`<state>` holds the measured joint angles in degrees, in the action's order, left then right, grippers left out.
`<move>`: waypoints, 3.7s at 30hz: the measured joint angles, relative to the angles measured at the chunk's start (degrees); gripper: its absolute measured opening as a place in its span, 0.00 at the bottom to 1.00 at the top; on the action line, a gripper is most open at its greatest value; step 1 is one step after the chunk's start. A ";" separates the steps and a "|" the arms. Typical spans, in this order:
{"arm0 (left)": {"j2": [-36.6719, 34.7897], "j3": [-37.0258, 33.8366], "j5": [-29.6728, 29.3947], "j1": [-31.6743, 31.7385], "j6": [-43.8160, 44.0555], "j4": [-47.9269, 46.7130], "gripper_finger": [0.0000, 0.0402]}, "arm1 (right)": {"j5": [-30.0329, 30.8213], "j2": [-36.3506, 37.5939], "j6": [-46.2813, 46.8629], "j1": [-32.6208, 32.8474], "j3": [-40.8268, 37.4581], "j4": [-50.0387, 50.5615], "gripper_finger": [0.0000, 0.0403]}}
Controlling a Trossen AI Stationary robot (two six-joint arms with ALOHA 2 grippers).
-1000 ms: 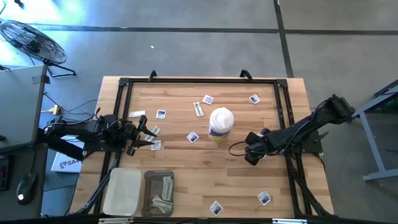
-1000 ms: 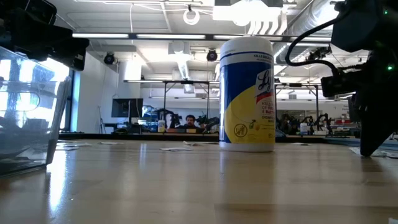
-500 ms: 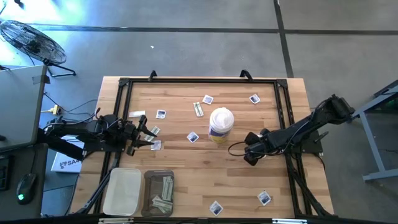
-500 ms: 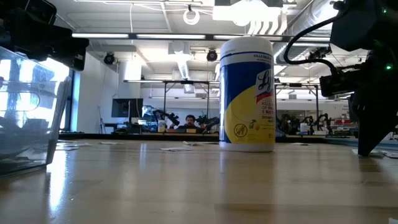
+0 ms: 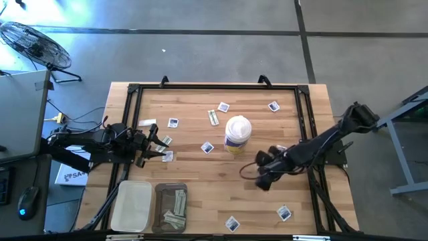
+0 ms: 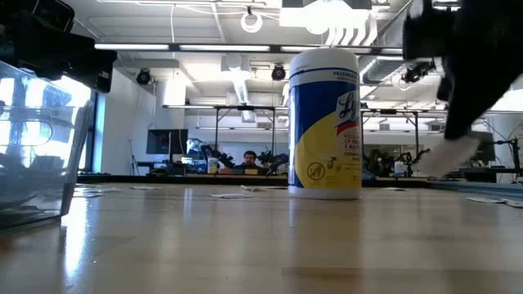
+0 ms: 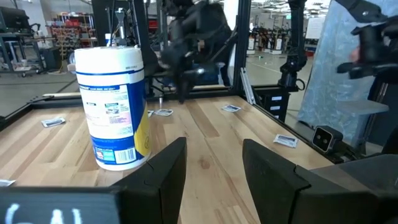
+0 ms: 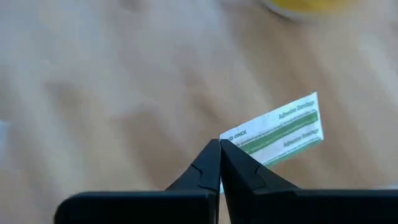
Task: Pick & Place First Aid Supplies
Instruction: Put the bandage into the black transparent bin, then put the alcohol pad into the white bin
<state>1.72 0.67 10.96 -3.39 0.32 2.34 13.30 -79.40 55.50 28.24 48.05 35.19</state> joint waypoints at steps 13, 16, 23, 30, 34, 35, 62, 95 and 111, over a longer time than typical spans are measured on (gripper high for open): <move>0.00 0.00 -0.20 0.01 0.00 0.00 0.38 | 2.60 -15.49 -13.72 5.60 9.79 -39.35 0.00; 0.00 0.00 -0.20 0.01 0.00 0.02 0.38 | 3.46 -22.38 -17.06 5.21 16.68 -39.68 0.00; 0.00 0.00 -0.17 -0.01 0.00 0.02 0.38 | 4.01 -33.63 -24.55 3.34 32.21 -39.79 0.00; 0.02 0.00 -0.15 0.00 -0.01 0.03 0.38 | 9.02 -39.90 -26.22 0.94 40.81 -41.45 0.00; 0.02 0.00 -0.13 0.00 0.00 0.03 0.38 | 8.64 -44.60 -29.01 -0.16 45.53 -45.81 0.00; 0.02 0.00 -0.13 -0.01 0.00 0.02 0.38 | 8.69 -45.95 -29.80 -0.25 47.01 -45.59 0.00; 0.01 0.00 -0.01 0.00 0.00 0.03 0.38 | 0.04 -53.73 -34.64 -0.80 55.24 -42.75 0.20; 0.02 0.00 -3.10 -0.01 -0.37 0.59 0.38 | -10.22 -49.75 -40.50 15.01 55.17 1.78 0.30; 0.02 0.00 -2.17 -0.01 8.78 2.19 0.38 | -8.55 -53.09 -43.58 14.41 55.18 3.80 0.29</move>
<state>1.74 0.67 8.79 -3.40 9.09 4.54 4.75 -132.49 11.92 42.65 103.22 38.98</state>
